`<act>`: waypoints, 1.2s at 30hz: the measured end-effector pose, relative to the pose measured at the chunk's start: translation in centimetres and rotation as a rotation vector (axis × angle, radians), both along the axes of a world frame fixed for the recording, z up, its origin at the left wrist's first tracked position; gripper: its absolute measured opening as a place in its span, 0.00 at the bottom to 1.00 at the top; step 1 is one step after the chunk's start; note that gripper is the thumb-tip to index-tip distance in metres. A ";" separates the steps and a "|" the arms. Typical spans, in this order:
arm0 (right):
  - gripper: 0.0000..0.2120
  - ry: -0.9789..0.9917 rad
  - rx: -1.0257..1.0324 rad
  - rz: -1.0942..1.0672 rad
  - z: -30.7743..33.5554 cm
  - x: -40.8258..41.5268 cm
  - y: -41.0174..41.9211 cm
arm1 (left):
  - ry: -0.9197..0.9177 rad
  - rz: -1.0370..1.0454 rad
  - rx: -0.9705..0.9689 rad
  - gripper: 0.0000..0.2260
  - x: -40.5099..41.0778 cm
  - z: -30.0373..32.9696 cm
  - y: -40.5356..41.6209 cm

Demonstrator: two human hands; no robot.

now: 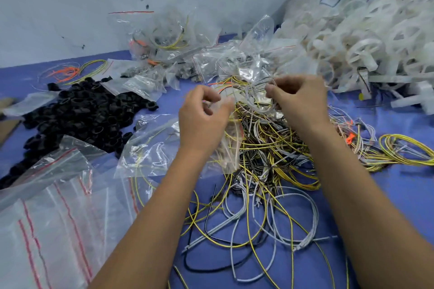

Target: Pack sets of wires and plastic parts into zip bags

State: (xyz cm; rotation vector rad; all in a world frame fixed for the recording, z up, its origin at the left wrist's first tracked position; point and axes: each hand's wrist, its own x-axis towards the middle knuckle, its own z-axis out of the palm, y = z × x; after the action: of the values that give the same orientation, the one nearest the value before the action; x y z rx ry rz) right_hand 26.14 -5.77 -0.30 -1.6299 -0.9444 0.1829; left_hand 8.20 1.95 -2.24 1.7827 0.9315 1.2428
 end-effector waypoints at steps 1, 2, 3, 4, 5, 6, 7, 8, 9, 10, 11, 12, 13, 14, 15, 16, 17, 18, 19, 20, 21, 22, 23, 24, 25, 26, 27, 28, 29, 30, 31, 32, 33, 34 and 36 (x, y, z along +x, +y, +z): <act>0.05 0.012 0.031 0.005 -0.3 0.0 0.0 | 0.060 -0.039 -0.011 0.17 0.8 0.3 -0.1; 0.05 0.015 0.049 0.019 -0.5 0.0 -0.1 | 0.117 -0.078 -0.040 0.21 1.6 0.5 -0.2; 0.04 0.000 0.059 0.039 -0.6 0.0 -0.1 | 0.169 -0.102 -0.065 0.25 2.4 0.6 -0.2; 0.03 -0.031 0.058 0.060 -0.7 0.0 -0.2 | 0.216 -0.110 -0.077 0.27 3.2 0.7 -0.2; 0.03 -0.067 0.050 0.078 -0.8 0.1 -0.3 | 0.251 -0.109 -0.079 0.27 3.9 0.8 -0.1; 0.03 -0.097 0.038 0.092 -0.9 0.1 -0.4 | 0.269 -0.101 -0.076 0.24 4.4 0.8 0.0; 0.04 -0.116 0.021 0.103 -0.9 0.2 -0.5 | 0.270 -0.087 -0.070 0.20 4.8 0.8 0.2; 0.04 -0.123 -0.007 0.117 -1.0 0.3 -0.6 | 0.260 -0.069 -0.062 0.15 5.0 0.8 0.6; 0.04 -0.126 -0.043 0.137 -1.0 0.4 -0.7 | 0.239 -0.057 -0.063 0.11 5.0 0.6 0.9; 0.05 -0.136 -0.081 0.156 -1.1 0.5 -0.7 | 0.210 -0.057 -0.078 0.08 5.0 0.5 1.2; 0.08 -0.154 -0.108 0.169 -1.2 0.5 -0.8 | 0.181 -0.068 -0.096 0.08 4.8 0.4 1.3; 0.10 -0.167 -0.115 0.173 -1.3 0.5 -0.8 | 0.163 -0.083 -0.102 0.09 4.6 0.3 1.3; 0.11 -0.170 -0.102 0.167 -1.3 0.4 -0.8 | 0.157 -0.098 -0.097 0.11 4.4 0.2 1.3; 0.11 -0.152 -0.068 0.157 -1.2 0.4 -0.8 | 0.159 -0.111 -0.091 0.12 4.3 0.2 1.2; 0.11 -0.109 -0.015 0.147 -1.1 0.3 -0.8 | 0.164 -0.117 -0.093 0.12 4.1 0.3 1.1; 0.11 -0.046 0.051 0.140 -1.0 0.3 -0.8 | 0.164 -0.122 -0.108 0.12 4.0 0.4 1.1; 0.12 0.031 0.119 0.131 -0.9 0.3 -0.8 | 0.159 -0.131 -0.128 0.13 3.8 0.4 1.1; 0.13 0.117 0.182 0.116 -0.8 0.3 -0.8 | 0.160 -0.146 -0.147 0.14 3.7 0.5 1.1; 0.12 0.195 0.238 0.088 -0.6 0.3 -0.8 | 0.183 -0.164 -0.150 0.15 3.6 0.5 1.1; 0.12 0.259 0.284 0.042 -0.5 0.4 -0.8 | 0.241 -0.179 -0.119 0.15 3.5 0.4 1.1; 0.11 0.318 0.325 -0.011 -0.4 0.6 -0.8 | 0.325 -0.179 -0.060 0.15 3.4 0.3 1.0; 0.10 0.384 0.370 -0.049 -0.3 0.8 -0.9 | 0.408 -0.165 0.002 0.15 3.4 0.1 0.9; 0.09 0.467 0.418 -0.054 -0.2 1.0 -1.0 | 0.465 -0.141 0.050 0.14 3.3 0.0 0.9; 0.09 0.559 0.466 -0.026 -0.1 1.2 -1.0 | 0.491 -0.113 0.071 0.13 3.2 -0.1 0.8; 0.08 0.649 0.510 0.030 0.0 1.2 -1.0 | 0.500 -0.082 0.072 0.11 2.9 -0.1 0.9; 0.08 0.725 0.542 0.093 0.1 1.2 -1.0 | 0.514 -0.044 0.064 0.10 2.7 -0.2 1.1; 0.09 0.780 0.557 0.155 0.1 1.1 -0.9 | 0.543 0.005 0.054 0.09 2.4 -0.3 1.3; 0.10 0.816 0.555 0.209 0.1 0.9 -0.8 | 0.575 0.056 0.040 0.09 2.0 -0.4 1.6; 0.12 0.834 0.538 0.261 0.1 0.6 -0.8 | 0.579 0.101 0.027 0.09 1.6 -0.5 1.8; 0.15 0.831 0.506 0.306 0.0 0.4 -0.7 | 0.533 0.141 0.021 0.10 1.2 -0.6 1.9; 0.16 0.799 0.464 0.351 0.0 0.1 -0.7 | 0.434 0.167 0.025 0.09 0.9 -0.6 1.9; 0.15 0.737 0.412 0.389 -0.1 -0.1 -0.7 | 0.304 0.167 0.030 0.08 0.5 -0.5 1.7; 0.12 0.657 0.349 0.419 -0.1 -0.5 -0.7 | 0.154 0.121 0.009 0.09 0.2 -0.2 1.4; 0.10 0.569 0.281 0.431 -0.3 -0.9 -0.7 | 0.012 0.027 -0.054 0.11 0.0 0.3 1.0; 0.09 0.412 0.154 0.396 -0.6 -1.8 -0.5 | -0.173 -0.230 -0.230 0.18 -0.1 1.1 0.3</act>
State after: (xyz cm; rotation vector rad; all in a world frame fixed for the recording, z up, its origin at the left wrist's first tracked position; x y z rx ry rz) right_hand 24.31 -6.30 -0.91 -1.1884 -0.9223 0.6742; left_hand 8.11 2.23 -1.12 1.5281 0.7177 1.0775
